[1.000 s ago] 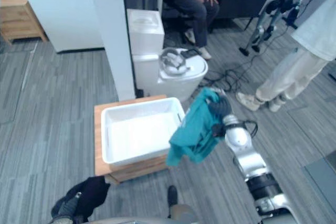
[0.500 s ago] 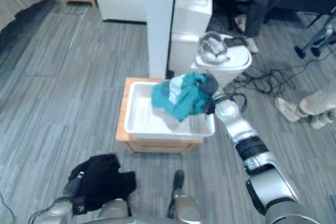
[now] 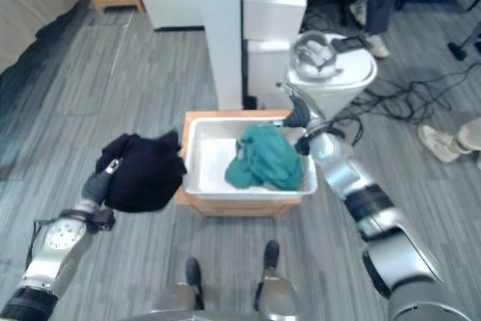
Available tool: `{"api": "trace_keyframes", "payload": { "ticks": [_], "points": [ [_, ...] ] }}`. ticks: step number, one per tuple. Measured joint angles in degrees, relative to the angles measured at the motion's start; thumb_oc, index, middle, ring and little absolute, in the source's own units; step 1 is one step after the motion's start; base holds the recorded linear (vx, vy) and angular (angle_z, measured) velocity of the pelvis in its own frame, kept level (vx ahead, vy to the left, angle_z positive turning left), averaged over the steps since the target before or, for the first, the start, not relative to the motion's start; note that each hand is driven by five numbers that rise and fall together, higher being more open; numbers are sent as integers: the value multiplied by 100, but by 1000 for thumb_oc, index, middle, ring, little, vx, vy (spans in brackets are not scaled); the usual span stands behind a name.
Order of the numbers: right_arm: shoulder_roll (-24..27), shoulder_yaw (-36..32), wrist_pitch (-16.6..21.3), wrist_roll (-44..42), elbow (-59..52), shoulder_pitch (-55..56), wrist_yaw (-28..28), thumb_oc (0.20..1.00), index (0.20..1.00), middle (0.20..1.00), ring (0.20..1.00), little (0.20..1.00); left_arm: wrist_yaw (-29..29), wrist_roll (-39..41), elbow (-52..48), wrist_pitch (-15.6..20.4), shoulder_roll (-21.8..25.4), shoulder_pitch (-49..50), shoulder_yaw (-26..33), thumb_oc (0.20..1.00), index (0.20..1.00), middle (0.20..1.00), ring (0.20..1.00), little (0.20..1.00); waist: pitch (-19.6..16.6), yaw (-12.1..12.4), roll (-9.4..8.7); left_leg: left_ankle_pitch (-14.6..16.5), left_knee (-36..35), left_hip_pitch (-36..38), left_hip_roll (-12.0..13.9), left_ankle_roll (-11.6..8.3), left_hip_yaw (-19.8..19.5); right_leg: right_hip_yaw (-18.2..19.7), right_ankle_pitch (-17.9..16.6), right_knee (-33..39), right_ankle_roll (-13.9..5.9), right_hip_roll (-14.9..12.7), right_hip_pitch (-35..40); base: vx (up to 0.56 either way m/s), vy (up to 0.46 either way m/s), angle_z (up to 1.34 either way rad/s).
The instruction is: Tidy up the quilt and then pick up the clothes from the bed and put them into the laundry hamper.
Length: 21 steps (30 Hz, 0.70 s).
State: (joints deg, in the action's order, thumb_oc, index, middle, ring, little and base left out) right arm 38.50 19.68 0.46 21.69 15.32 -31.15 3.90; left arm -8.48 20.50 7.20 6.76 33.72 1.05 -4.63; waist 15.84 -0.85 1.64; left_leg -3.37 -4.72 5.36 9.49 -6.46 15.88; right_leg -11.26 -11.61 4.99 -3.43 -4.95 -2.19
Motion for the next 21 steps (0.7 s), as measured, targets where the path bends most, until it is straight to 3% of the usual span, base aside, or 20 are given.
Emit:
{"api": "trace_keyframes", "payload": {
  "ticks": [4,8,9,10,12,13,15,20,21],
  "points": [
    [197,-730,63,322,-454,1126,-171,1000,1000,1000,1000,1000,-98,-165,-173,13,10,-413,-229,200,200,200,200,200,-123,-224,-173,93,-35,146,4,28,243,221,90,19,26,-38,3,88,-13,-35],
    [145,-942,108,303,-639,1806,-175,1000,1000,1000,1000,1000,63,-681,-124,33,-22,-872,-625,200,200,200,200,200,-313,-663,-341,126,-37,106,-9,32,536,465,93,20,26,-24,-200,22,-6,-47],
    [133,-938,142,292,-664,1890,-170,1000,1000,1000,1000,1000,176,-1049,-39,55,-113,-1038,-777,200,200,200,200,200,-388,-895,-406,175,-35,142,-19,-30,720,537,94,19,22,-6,-339,38,-17,-59],
    [71,-971,163,276,-760,2031,-171,1000,1000,1000,1000,1000,335,-1391,302,94,-281,-1280,-976,200,200,200,200,200,-456,-1054,-442,143,-36,129,-38,14,792,603,51,16,-31,15,-417,31,-24,-62],
    [45,-959,199,231,-866,2177,-182,1000,1000,1000,1000,1000,514,-1711,895,174,-530,-1529,-1134,200,200,200,200,200,-577,-1110,-446,156,-37,112,-32,4,943,746,30,18,-60,48,-504,21,-19,-48],
    [7,-858,247,189,-1000,2257,-200,1000,1000,1000,1000,1000,774,-1996,1727,123,-820,-1829,-1244,200,200,200,200,200,-658,-1205,-456,187,-38,90,-7,-17,1123,886,31,19,-61,94,-593,-49,-20,-74],
    [9,-776,357,186,-922,2328,-155,1000,1000,1000,1000,1000,1147,-2430,2278,72,-939,-2039,-1490,200,200,200,200,200,-699,-1472,-559,208,-38,-4,9,-18,1306,892,24,17,-70,126,-798,-105,-39,-57],
    [6,-691,400,186,-481,2602,10,1000,1000,1000,1000,1000,2053,-2885,3392,9,-967,-2543,-1653,200,200,200,200,200,-799,-1645,-774,165,-34,-287,-12,-70,1570,1118,-201,13,-157,208,-1292,-57,-19,-28],
    [4,-672,424,186,-348,2727,120,1000,1000,1000,1000,1000,2275,-2956,3469,-37,-960,-2588,-1570,1000,1000,1000,1000,1000,-809,-1644,-787,156,-32,-345,-6,-86,1584,1121,-247,3,-150,228,-1365,-23,2,-14]
  ]
}}
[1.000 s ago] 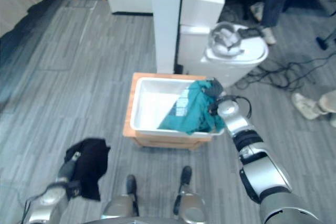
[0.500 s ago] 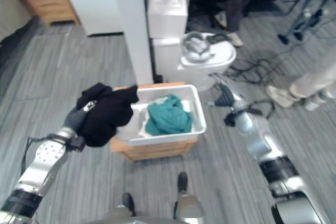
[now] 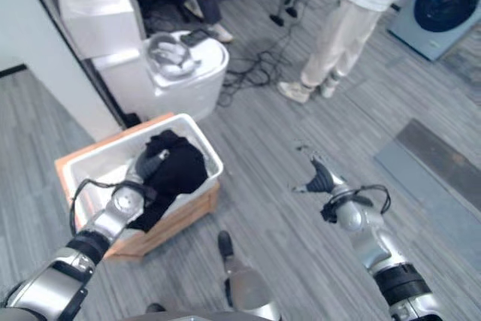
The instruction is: Tidy up the quilt and then pick up the clothes from the bed and put them into the laundry hamper.
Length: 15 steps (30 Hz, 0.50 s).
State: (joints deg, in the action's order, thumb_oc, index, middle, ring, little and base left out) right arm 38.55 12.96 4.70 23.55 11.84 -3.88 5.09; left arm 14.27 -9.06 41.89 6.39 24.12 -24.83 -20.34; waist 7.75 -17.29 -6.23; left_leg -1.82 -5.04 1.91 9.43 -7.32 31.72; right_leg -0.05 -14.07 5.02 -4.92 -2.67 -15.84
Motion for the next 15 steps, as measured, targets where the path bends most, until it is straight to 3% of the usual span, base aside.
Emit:
{"api": "trace_keyframes", "payload": {
  "ticks": [4,7,10,11,12,15],
  "points": [
    [-57,117,-31,-4,530,274,50,1000,1000,1000,1000,1000,396,674,632,-64,-180,-152,832,1000,1000,1000,1000,1000,1,25,14,10,21,33,68,-49,53,-3,-58,-19,134,79,6,47,54,-7],
    [-93,106,-76,-23,736,307,50,1000,1000,1000,1000,1000,160,2027,2004,-574,-166,-674,1369,1000,1000,1000,1000,1000,4,28,72,22,5,155,97,-65,24,-73,-89,-20,178,69,164,-36,19,8],
    [-122,95,-124,-230,1140,310,55,1000,1000,1000,1000,1000,-305,2741,1706,-711,-231,-484,1391,1000,1000,1000,1000,1000,32,39,197,30,-6,228,89,-55,-280,-281,21,-8,233,-7,393,42,33,45],
    [-202,59,-207,-412,1228,335,47,1000,1000,1000,1000,1000,-576,3415,771,-666,-203,159,1405,1000,1000,1000,1000,1000,64,216,340,59,-7,340,102,-22,-405,-404,115,1,212,-52,612,37,25,46],
    [-296,5,-199,-513,1217,360,64,1000,1000,1000,1000,1000,-742,3706,98,-554,-113,636,1404,1000,1000,1000,1000,1000,52,245,417,85,-7,395,108,-8,-457,-435,150,14,194,-58,704,31,26,34],
    [-421,68,-196,-670,1296,483,77,1000,1000,1000,1000,1000,-972,4040,-253,-377,32,1328,1428,1000,1000,1000,1000,1000,25,541,641,147,-7,529,90,-13,-534,-502,215,15,216,-103,869,40,25,18]
  ]
}}
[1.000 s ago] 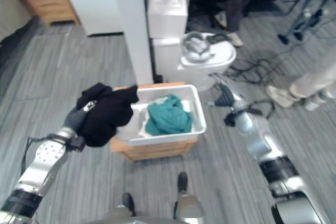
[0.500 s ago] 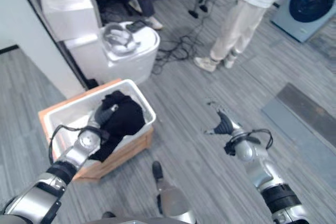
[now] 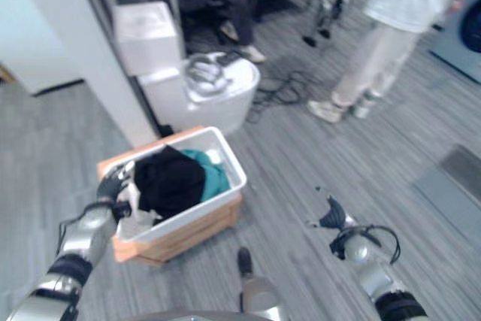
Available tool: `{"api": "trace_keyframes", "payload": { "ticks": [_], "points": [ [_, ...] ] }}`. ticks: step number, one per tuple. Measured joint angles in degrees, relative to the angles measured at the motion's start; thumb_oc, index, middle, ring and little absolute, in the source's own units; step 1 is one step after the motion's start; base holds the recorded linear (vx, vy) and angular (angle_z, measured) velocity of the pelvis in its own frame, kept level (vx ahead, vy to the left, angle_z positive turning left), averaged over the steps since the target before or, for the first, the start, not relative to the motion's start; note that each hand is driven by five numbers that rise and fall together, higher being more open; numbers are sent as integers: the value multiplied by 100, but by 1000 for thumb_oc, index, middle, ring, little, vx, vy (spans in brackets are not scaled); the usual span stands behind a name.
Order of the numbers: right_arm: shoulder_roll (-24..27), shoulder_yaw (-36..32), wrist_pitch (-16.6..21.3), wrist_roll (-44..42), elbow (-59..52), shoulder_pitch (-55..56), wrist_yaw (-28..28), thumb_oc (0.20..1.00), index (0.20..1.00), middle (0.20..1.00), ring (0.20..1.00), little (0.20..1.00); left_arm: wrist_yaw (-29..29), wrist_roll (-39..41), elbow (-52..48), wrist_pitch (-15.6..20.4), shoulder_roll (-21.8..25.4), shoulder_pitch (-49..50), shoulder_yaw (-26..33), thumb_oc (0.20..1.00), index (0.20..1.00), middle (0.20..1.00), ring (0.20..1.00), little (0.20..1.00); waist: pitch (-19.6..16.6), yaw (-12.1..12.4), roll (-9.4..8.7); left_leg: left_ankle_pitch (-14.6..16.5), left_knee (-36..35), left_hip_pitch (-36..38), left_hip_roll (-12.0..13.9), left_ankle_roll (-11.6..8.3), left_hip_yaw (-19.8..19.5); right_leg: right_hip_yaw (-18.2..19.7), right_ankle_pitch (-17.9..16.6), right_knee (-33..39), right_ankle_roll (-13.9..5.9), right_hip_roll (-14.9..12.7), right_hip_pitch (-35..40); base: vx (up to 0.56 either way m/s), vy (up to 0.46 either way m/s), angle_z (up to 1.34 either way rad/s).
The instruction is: Tidy up the quilt and then pick up the clothes from the bed and put them into the laundry hamper.
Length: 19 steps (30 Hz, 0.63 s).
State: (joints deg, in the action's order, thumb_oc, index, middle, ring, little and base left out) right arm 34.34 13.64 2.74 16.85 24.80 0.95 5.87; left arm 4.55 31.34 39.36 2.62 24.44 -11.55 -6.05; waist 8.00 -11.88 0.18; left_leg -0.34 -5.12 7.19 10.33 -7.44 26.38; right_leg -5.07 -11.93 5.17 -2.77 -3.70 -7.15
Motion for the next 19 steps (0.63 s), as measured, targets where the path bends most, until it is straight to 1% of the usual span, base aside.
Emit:
{"api": "trace_keyframes", "payload": {
  "ticks": [1,2,3,4,5,6,7,9,11,12,14,15,16,17,18,19],
  "points": [
    [-310,97,-7,-2,309,-146,-89,1000,1000,1000,1000,1000,-103,6,-82,52,167,519,224,1000,1000,1000,1000,1000,-9,110,60,1,0,20,-13,-2,-49,-50,13,1,-1,-23,54,41,26,23],
    [-406,159,-4,-6,371,-151,-112,1000,1000,1000,1000,1000,-98,1,-107,81,223,745,313,1000,1000,1000,1000,1000,-14,184,71,-3,0,19,-13,4,-74,-77,13,1,0,-37,77,28,21,20],
    [-528,238,-2,-10,526,-195,-118,1000,1000,1000,1000,1000,-94,-1,-80,82,268,872,414,1000,1000,1000,1000,1000,-16,269,60,-8,-1,20,-11,7,-104,-100,13,0,0,-41,98,33,19,22],
    [-739,311,4,-89,917,-309,-125,1000,1000,1000,1000,1000,-57,-27,65,154,261,918,558,1000,1000,1000,1000,1000,-29,341,35,-12,0,41,-5,12,-208,-164,18,1,3,-48,160,25,23,24],
    [-844,365,-1,-139,1159,-360,-152,1000,1000,1000,1000,1000,-39,-35,180,196,247,918,614,1000,1000,1000,1000,1000,-43,383,14,-17,0,54,0,11,-241,-204,20,1,5,-49,198,43,54,34],
    [-993,468,-17,-218,1369,-352,-249,1000,1000,1000,1000,1000,-30,3,273,229,182,1024,711,1000,1000,1000,1000,1000,-57,508,7,-47,1,100,5,57,-339,-278,55,1,10,-70,299,19,46,32],
    [-1040,469,-14,-221,1412,-341,-260,1000,1000,1000,1000,1000,-31,5,269,231,138,1074,729,1000,1000,1000,1000,1000,-60,511,-1,-54,1,115,-6,65,-371,-321,60,1,7,-87,326,25,82,30],
    [-1223,440,-10,-352,1628,-342,-293,1000,1000,1000,1000,1000,-306,126,205,221,11,1452,617,1000,1000,1000,1000,1000,-117,592,-15,-57,1,100,-39,71,-390,-361,71,0,2,-133,348,16,58,14],
    [-1334,453,-30,-445,1811,-334,-330,1000,1000,1000,1000,1000,-552,83,448,134,-78,1609,378,1000,1000,1000,1000,1000,-147,598,-55,-68,1,93,-86,100,-491,-414,65,0,-7,-192,364,27,65,15],
    [-1497,433,-45,-462,2138,-418,-324,1000,1000,1000,1000,1000,-647,-199,1013,158,-261,1594,282,1000,1000,1000,1000,1000,-181,593,-86,-68,0,101,-110,110,-506,-424,64,0,-8,-218,385,25,51,12],
    [-1751,460,-109,-616,2607,-517,-334,1000,1000,1000,1000,1000,-677,-466,1871,62,-535,1447,213,1000,1000,1000,1000,1000,-276,570,-111,-51,1,136,-114,126,-502,-423,64,1,-10,-224,435,14,30,3],
    [-1947,528,-110,-692,2697,-476,-353,1000,1000,1000,1000,1000,-712,-599,2019,-39,-751,1475,116,1000,1000,1000,1000,1000,-317,614,-166,-53,0,113,-120,129,-521,-444,68,1,-8,-240,432,15,34,7],
    [-2053,535,-95,-733,3025,-567,-325,1000,1000,1000,1000,1000,-673,-842,2291,37,-809,1438,15,1000,1000,1000,1000,1000,-345,616,-199,-60,0,113,-125,137,-538,-467,69,2,-10,-248,441,29,44,7],
    [-2122,593,-128,-780,3337,-677,-325,1000,1000,1000,1000,1000,-671,-1040,2591,68,-872,1320,-33,1000,1000,1000,1000,1000,-377,604,-202,-63,1,126,-127,142,-532,-462,69,2,-11,-250,445,36,25,5],
    [-2229,771,-190,-804,3482,-665,-357,1000,1000,1000,1000,1000,-661,-1344,2786,-12,-1071,1309,-118,1000,1000,1000,1000,1000,-431,620,-206,-63,0,123,-129,143,-539,-464,69,2,-11,-259,452,36,25,1],
    [-2291,778,-197,-816,3528,-659,-356,1000,1000,1000,1000,1000,-650,-1439,2871,-4,-1149,1298,-140,1000,1000,1000,1000,1000,-439,620,-208,-65,0,131,-131,147,-545,-469,69,2,-11,-261,463,33,22,2]
  ]
}}
